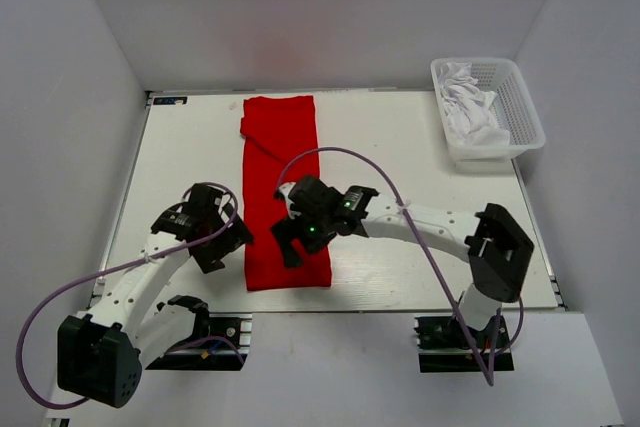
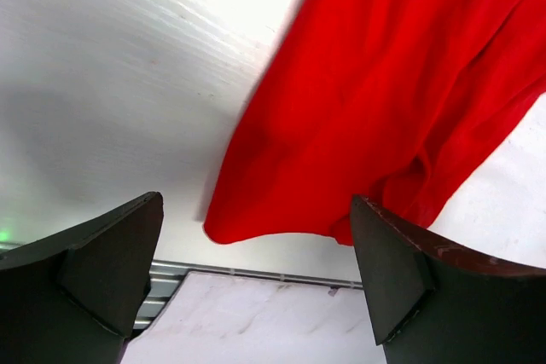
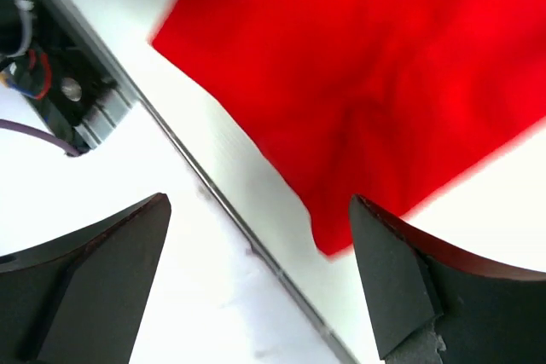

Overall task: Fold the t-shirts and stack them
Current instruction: Rotate the tshirt 80 degrees, then grab the bottom of the folded rectangular tshirt with both arms, then fold the folded rectangular tshirt in 1/3 of the way

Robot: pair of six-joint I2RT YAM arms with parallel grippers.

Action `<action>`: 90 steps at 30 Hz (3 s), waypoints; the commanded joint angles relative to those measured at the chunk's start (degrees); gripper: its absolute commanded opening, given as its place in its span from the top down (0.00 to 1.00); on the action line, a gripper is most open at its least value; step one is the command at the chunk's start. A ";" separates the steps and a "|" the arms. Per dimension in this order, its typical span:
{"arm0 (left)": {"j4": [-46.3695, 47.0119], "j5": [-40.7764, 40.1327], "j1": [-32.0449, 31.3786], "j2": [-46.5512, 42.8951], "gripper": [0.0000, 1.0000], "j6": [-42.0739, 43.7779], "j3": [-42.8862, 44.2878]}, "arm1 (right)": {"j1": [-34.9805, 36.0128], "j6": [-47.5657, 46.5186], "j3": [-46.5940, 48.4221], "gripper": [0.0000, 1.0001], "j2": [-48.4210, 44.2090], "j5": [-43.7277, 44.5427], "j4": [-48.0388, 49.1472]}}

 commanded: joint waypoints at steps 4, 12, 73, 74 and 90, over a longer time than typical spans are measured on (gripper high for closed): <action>9.22 11.96 -0.23 -2.02 0.00 -0.08 -8.09 | -4.67 9.69 -13.40 0.10 -6.21 1.02 1.25; 11.97 16.56 -0.76 0.09 0.00 -0.08 -13.29 | -8.46 11.63 -17.54 0.10 -2.45 -7.96 6.00; 14.43 4.35 1.44 24.42 1.00 3.44 28.43 | -22.43 3.11 32.16 1.00 20.65 -5.86 -10.16; 14.43 3.74 1.96 26.61 1.00 3.44 30.88 | -23.05 2.84 33.33 1.00 21.46 -6.90 -10.34; 16.80 -0.67 4.78 36.02 1.00 3.44 38.29 | -28.15 3.81 40.64 1.00 29.46 -11.57 -4.81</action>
